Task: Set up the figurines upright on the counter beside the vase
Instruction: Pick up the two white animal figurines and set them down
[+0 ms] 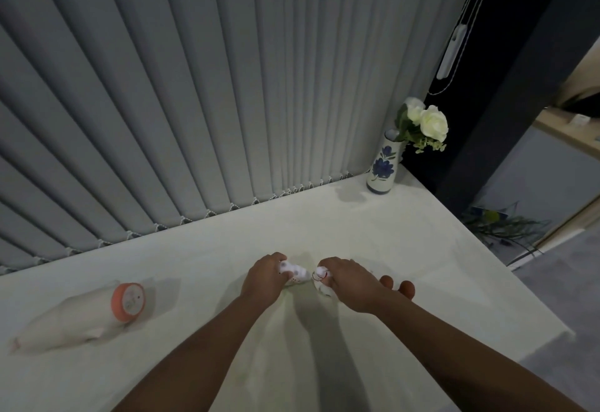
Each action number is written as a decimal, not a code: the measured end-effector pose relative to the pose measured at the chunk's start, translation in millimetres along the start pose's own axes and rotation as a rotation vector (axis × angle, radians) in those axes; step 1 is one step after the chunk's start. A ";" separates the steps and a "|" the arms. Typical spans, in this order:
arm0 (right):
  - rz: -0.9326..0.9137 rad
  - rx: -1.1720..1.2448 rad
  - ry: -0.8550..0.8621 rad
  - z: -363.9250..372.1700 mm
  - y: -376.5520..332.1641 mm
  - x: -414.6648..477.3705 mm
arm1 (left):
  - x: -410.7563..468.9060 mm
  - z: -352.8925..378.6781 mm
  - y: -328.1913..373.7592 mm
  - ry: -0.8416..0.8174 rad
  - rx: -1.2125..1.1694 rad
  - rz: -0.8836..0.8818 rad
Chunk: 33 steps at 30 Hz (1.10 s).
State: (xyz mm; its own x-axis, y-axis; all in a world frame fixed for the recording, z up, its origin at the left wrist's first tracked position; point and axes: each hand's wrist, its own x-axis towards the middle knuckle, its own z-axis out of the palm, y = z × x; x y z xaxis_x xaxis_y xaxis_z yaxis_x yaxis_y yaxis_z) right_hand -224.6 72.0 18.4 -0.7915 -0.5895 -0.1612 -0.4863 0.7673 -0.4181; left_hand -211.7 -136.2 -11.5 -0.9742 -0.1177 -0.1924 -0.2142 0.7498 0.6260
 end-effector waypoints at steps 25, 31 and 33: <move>-0.048 0.036 0.116 19.4 16.1 3.6 | -2.9 12.3 -6.0 0.003 -0.016 0.048; -0.045 0.042 0.137 20.1 14.0 2.4 | -6.6 13.3 -7.9 0.008 -0.037 0.052; -0.024 0.059 0.125 19.9 13.6 2.4 | -7.4 13.3 -8.8 0.016 -0.044 0.056</move>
State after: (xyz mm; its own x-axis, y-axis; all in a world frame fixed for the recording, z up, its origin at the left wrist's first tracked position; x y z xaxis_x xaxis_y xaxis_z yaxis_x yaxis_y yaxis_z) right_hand -225.8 76.0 -5.4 -0.8216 -0.5687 -0.0394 -0.4861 0.7350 -0.4727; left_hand -201.7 -133.3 -25.6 -0.9858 -0.0865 -0.1443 -0.1615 0.7265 0.6679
